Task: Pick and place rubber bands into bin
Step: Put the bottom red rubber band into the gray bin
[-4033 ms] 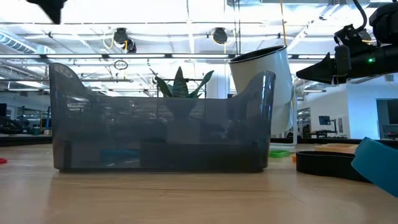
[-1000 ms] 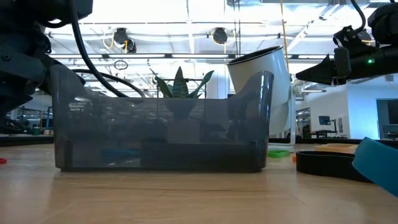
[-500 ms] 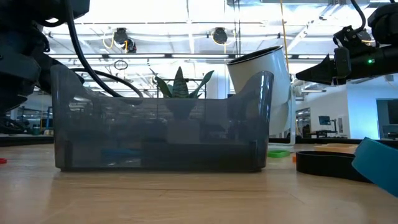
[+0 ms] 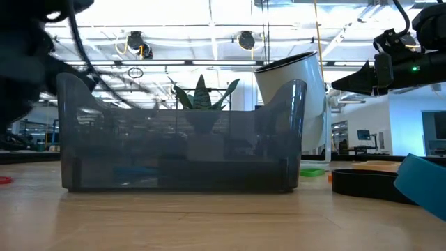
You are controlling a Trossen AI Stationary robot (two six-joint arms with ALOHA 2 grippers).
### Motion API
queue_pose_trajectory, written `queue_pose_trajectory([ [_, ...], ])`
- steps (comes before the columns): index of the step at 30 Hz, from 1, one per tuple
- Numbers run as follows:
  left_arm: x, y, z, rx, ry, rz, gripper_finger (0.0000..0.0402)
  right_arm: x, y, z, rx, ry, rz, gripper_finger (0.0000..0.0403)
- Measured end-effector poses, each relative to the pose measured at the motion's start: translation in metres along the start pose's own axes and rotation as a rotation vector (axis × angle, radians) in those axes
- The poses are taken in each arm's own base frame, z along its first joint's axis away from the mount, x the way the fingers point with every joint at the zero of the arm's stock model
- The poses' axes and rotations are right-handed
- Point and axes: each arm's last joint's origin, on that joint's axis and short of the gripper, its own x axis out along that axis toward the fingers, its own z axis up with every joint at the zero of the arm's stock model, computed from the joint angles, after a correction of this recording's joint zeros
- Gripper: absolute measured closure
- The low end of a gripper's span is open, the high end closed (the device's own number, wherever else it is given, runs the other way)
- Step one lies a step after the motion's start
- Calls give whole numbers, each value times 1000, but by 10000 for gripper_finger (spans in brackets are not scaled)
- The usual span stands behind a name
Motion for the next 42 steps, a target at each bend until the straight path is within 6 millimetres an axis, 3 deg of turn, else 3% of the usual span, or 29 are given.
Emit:
queue_pose_trajectory([
  [5, -40, 3, -3, -3, -147, -136, 400, 0, 0, 0, -9, 1, 0, 261],
  [12, -98, 25, -11, 59, -396, -306, 400, 0, 0, 0, -22, 1, 0, 261],
  [18, -145, 40, -10, 140, -704, -485, 401, 0, 0, 0, -22, 1, 1, 261],
  [28, -231, 50, -4, 333, -1314, -829, 401, 0, 0, 0, -22, 1, 0, 261],
  [33, -229, 39, 7, 466, -1339, -864, 401, 0, 0, 0, -22, 1, 0, 261],
  [42, -182, 6, 37, 565, -1070, -824, 401, 0, 0, 0, -22, 1, 1, 261],
])
